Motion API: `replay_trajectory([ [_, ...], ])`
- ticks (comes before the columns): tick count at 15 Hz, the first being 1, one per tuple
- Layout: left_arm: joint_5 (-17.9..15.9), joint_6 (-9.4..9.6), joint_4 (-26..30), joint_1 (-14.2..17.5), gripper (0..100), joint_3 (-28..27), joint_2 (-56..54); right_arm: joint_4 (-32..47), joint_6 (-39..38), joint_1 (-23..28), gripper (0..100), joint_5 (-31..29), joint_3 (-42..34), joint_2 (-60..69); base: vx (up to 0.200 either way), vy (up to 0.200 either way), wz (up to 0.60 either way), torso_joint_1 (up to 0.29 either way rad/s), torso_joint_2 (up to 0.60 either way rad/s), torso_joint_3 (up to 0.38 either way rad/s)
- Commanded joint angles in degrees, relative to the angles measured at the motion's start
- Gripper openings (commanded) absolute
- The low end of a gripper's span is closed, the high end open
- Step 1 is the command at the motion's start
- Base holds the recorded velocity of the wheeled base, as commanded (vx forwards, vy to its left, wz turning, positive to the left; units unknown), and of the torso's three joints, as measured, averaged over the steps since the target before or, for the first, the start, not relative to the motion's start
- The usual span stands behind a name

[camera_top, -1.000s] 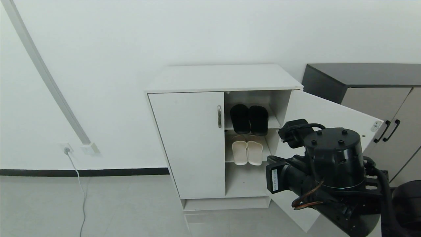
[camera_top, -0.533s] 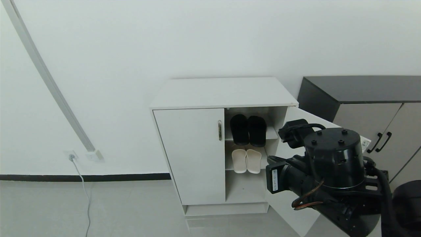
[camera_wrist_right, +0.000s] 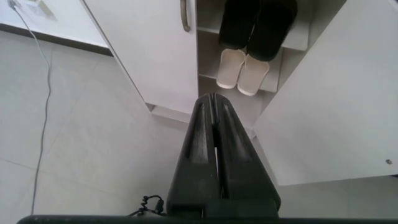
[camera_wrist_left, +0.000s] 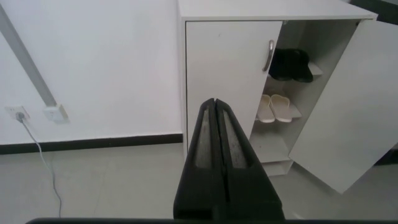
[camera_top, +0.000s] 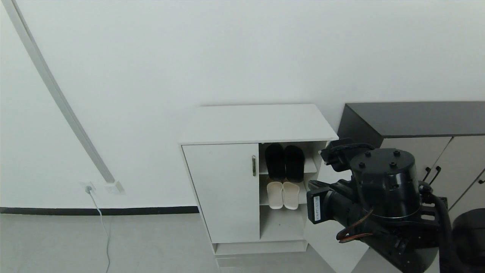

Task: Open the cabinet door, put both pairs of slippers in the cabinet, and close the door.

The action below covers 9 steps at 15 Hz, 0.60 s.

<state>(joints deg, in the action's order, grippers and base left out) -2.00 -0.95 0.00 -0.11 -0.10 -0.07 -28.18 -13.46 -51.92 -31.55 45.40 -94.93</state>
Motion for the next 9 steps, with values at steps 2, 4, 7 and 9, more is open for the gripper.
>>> replay_trajectory([
  [2,0.0,-0.02,0.0,0.0,0,0.0,0.1,0.0,-0.1,0.0,0,0.1,-0.4,0.0,0.000,0.000,0.00,0.207,-0.45,-0.249],
  [4,0.0,-0.02,0.0,0.0,0,0.0,0.1,0.0,0.1,0.1,0,0.1,-0.5,0.0,0.000,0.000,0.00,0.188,-0.39,-0.220],
  [7,0.0,-0.02,0.0,0.0,0,0.0,0.1,-0.1,0.8,0.1,0,0.1,-1.0,-0.1,0.000,0.000,0.00,0.052,-0.11,-0.058],
  [9,0.0,-0.02,0.0,0.0,0,0.0,0.1,-0.1,0.8,0.1,0,0.1,-1.2,-0.2,0.000,0.000,0.00,0.000,0.00,0.000],
])
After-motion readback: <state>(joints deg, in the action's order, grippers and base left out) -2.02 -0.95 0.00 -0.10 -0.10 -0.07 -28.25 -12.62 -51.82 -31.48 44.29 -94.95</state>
